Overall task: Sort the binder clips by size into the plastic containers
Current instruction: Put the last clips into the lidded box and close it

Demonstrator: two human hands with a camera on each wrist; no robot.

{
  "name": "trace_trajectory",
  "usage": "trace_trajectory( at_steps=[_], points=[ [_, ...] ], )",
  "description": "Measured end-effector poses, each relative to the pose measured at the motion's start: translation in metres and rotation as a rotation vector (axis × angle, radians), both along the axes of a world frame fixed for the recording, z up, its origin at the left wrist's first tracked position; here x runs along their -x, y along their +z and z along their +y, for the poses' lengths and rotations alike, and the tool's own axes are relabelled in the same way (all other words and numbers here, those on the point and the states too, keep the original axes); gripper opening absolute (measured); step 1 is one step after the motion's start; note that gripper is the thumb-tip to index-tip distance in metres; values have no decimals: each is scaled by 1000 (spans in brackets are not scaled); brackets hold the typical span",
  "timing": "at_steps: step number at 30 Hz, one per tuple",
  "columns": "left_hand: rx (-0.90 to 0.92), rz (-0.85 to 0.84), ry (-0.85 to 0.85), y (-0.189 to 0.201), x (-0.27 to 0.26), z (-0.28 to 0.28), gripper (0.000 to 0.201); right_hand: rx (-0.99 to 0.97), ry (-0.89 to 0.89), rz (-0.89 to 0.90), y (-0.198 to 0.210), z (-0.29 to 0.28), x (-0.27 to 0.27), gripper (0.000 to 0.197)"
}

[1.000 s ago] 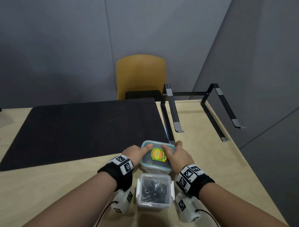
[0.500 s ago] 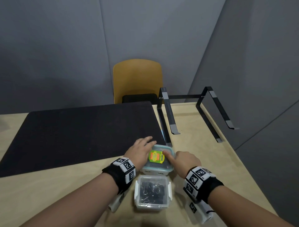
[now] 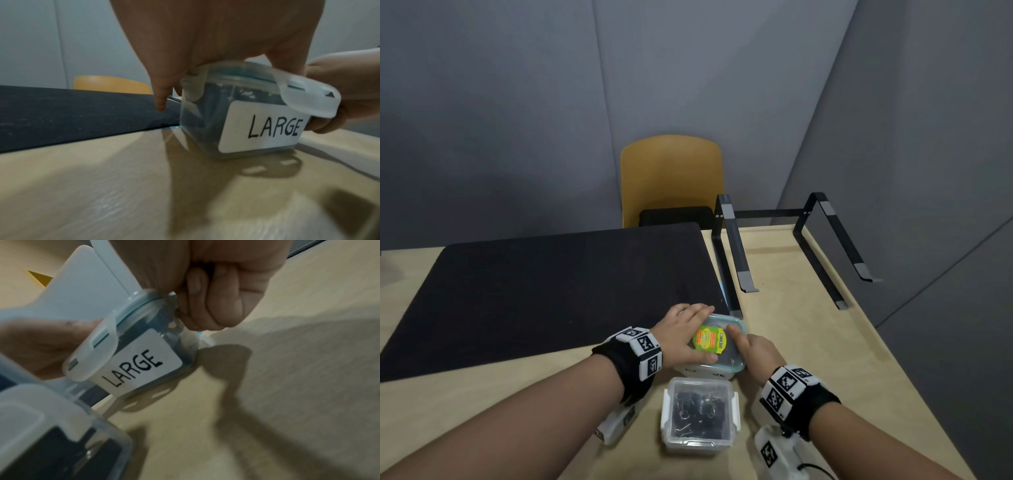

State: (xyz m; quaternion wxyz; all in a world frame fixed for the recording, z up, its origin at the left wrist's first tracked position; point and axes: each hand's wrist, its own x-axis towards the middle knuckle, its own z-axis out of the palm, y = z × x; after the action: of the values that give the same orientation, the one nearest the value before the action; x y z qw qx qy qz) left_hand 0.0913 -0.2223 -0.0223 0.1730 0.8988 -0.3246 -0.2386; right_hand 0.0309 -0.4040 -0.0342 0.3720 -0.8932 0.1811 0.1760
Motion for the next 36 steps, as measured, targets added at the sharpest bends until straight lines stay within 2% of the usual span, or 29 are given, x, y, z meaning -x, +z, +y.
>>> trace_trajectory(
  at_steps=[2, 4, 7, 11, 14, 16, 18, 25, 32, 36],
  points=[
    [7, 28, 17, 1, 0, 0, 90, 47, 17, -72, -2, 1, -1, 43],
    [-5, 40, 31, 1, -2, -1, 85, 89, 81, -202, 1, 4, -4, 44],
    [-8, 46, 35, 1, -3, -2, 80, 145, 331, -293, 7, 8, -7, 53],
    [13, 58, 45, 4, -2, -2, 79, 125, 433, -293, 9, 3, -6, 69],
    [22, 52, 48, 5, -2, -2, 78, 86, 490, -232, 14, -1, -7, 96],
    [21, 54, 47, 5, -2, -3, 78, 147, 528, -197, 16, 1, -6, 111],
    [25, 58, 58, 5, -2, -3, 78, 254, 540, -199, 15, 4, -4, 117],
    [33, 24, 44, 0, -4, -3, 80, 453, 535, -233, 14, 14, 0, 111],
    [-40, 58, 24, 8, -10, -4, 76, 505, 582, -163, 22, 12, -3, 117],
    [91, 79, 199, 15, -15, 8, 61, 411, 653, -64, 35, -3, -7, 122]
  ],
)
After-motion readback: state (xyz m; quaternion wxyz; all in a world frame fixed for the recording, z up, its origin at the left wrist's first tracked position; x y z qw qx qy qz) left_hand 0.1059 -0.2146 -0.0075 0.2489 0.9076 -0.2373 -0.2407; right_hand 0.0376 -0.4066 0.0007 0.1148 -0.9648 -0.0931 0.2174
